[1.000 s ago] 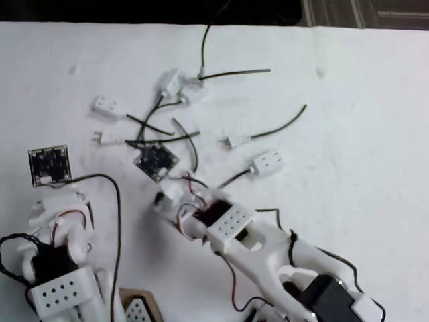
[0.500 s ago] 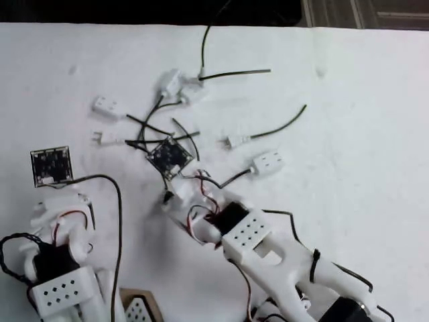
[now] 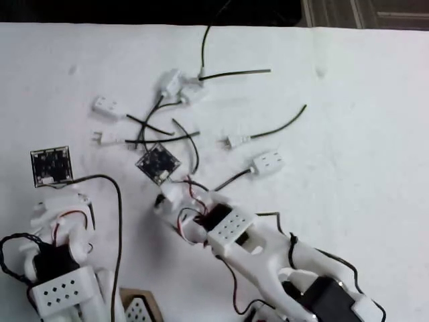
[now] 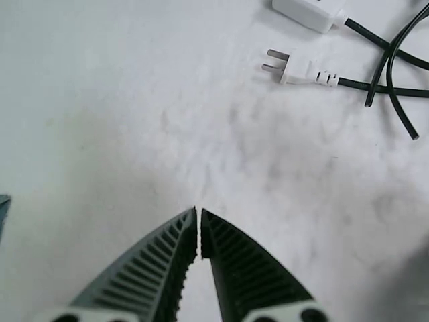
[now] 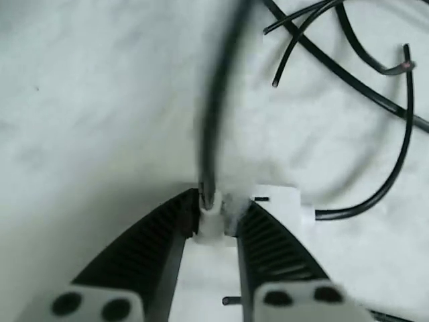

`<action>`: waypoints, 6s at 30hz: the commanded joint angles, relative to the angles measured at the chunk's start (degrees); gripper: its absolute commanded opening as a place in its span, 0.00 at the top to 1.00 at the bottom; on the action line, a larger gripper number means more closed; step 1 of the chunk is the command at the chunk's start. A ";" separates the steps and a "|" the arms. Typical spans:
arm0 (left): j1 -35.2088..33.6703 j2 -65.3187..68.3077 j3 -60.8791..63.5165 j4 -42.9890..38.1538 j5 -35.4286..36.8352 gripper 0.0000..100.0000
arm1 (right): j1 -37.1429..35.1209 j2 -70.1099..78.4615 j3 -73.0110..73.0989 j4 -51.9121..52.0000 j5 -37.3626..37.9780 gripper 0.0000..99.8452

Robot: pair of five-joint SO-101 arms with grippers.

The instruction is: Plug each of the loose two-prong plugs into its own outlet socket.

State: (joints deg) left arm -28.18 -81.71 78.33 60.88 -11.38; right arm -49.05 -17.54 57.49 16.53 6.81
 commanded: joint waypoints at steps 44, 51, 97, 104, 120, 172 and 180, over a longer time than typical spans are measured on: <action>-0.22 -0.40 1.41 -2.81 -3.34 0.96 | 29.32 9.63 -35.87 23.69 -13.45 0.89; -0.22 -0.40 1.41 -2.81 -3.43 0.96 | 31.78 9.71 -35.87 28.70 -27.87 0.89; -0.13 -0.40 1.49 -2.81 -3.60 0.96 | 32.13 46.46 -62.42 35.74 -46.15 0.98; -0.13 -0.40 1.49 -2.81 -3.60 0.96 | 32.31 35.30 -62.07 44.35 -38.42 0.98; -0.13 -0.40 2.02 -2.90 -3.69 0.96 | 41.89 22.46 -56.44 61.58 6.95 0.98; -0.13 -0.40 2.02 -2.90 -3.78 0.96 | 37.93 23.08 -41.41 62.64 0.97 0.80; -0.13 -0.40 2.11 -2.90 -3.78 0.96 | 39.69 28.00 -41.23 59.74 0.70 0.80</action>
State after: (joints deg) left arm -28.18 -81.71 80.70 59.21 -14.55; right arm -9.93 9.10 16.88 76.75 8.04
